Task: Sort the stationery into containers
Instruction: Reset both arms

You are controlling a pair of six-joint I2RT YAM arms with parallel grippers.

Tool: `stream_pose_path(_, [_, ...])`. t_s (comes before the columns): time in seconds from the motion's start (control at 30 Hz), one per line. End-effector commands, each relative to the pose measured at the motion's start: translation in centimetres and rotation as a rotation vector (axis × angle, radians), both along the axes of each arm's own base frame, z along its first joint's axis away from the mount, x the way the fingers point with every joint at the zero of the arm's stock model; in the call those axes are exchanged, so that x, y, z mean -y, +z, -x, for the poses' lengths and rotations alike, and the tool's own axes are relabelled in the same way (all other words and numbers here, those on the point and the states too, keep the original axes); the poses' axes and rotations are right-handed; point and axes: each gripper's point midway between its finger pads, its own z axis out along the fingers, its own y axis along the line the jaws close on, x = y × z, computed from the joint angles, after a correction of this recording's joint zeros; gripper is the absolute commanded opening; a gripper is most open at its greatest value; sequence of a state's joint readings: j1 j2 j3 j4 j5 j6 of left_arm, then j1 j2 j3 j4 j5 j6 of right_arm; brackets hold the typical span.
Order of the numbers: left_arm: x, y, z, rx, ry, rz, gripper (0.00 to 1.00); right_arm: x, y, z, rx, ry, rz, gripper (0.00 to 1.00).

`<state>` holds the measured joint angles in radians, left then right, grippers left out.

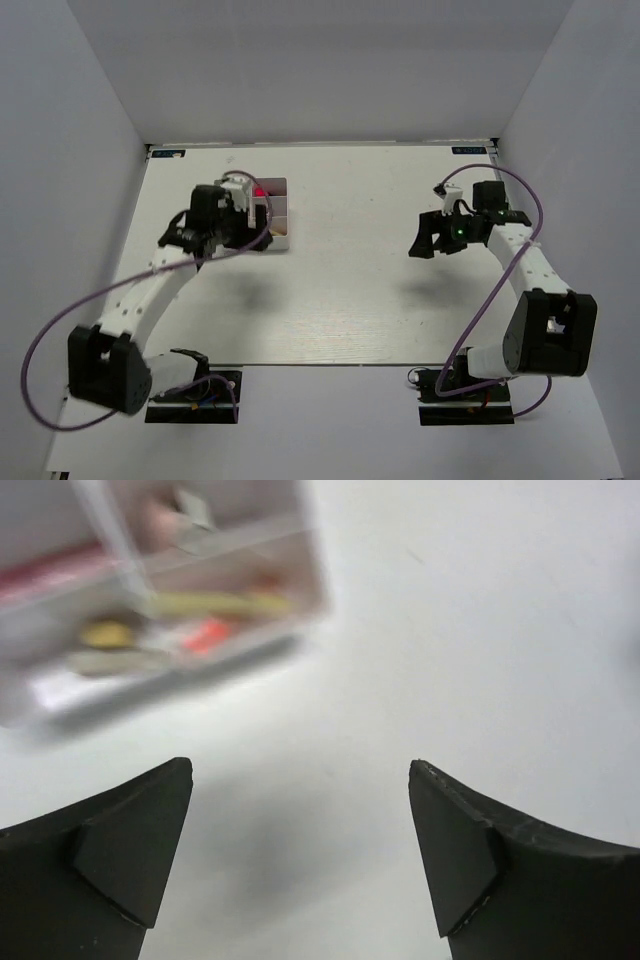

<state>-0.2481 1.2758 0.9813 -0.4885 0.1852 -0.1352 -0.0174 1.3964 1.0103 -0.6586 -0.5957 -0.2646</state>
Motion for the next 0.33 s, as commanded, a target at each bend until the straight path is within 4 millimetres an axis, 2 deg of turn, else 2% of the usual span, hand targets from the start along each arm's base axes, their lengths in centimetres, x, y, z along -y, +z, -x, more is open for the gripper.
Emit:
stream_pose_path(0.0, [3.6, 0.4, 6.2, 0.017, -0.159, 0.084, 1.00, 3.3, 0.9, -2.8, 0.180, -0.170, 0.164, 0.90])
stream_pose_path(0.03, [3.1, 1.5, 6.8, 0.066, -0.129, 0.087, 1.00, 3.5, 3.0, -3.8, 0.259, -0.251, 0.139, 0.90])
stream_pose_path(0.07, [2.9, 1.4, 7.9, 0.085, -0.133, 0.092, 1.00, 5.5, 2.8, -4.9, 0.302, -0.376, 0.204, 0.90])
stream_pose_path(0.1, [2.6, 0.6, 8.6, 0.080, -0.128, 0.092, 1.00, 5.8, 3.0, -5.0, 0.310, -0.425, 0.193, 0.90])
stream_pose_path(0.13, [1.8, 0.4, 9.2, 0.104, -0.106, 0.086, 1.00, 5.9, 4.0, -5.0, 0.340, -0.452, 0.181, 0.90])
stream_pose_path(0.2, [0.8, 0.8, 9.6, 0.149, -0.068, 0.070, 1.00, 5.6, 4.5, -5.0, 0.365, -0.423, 0.168, 0.90])
stream_pose_path(0.3, [-0.6, -0.1, 10.5, 0.155, -0.034, 0.041, 1.00, 5.3, 4.5, -4.6, 0.379, -0.380, 0.176, 0.90])
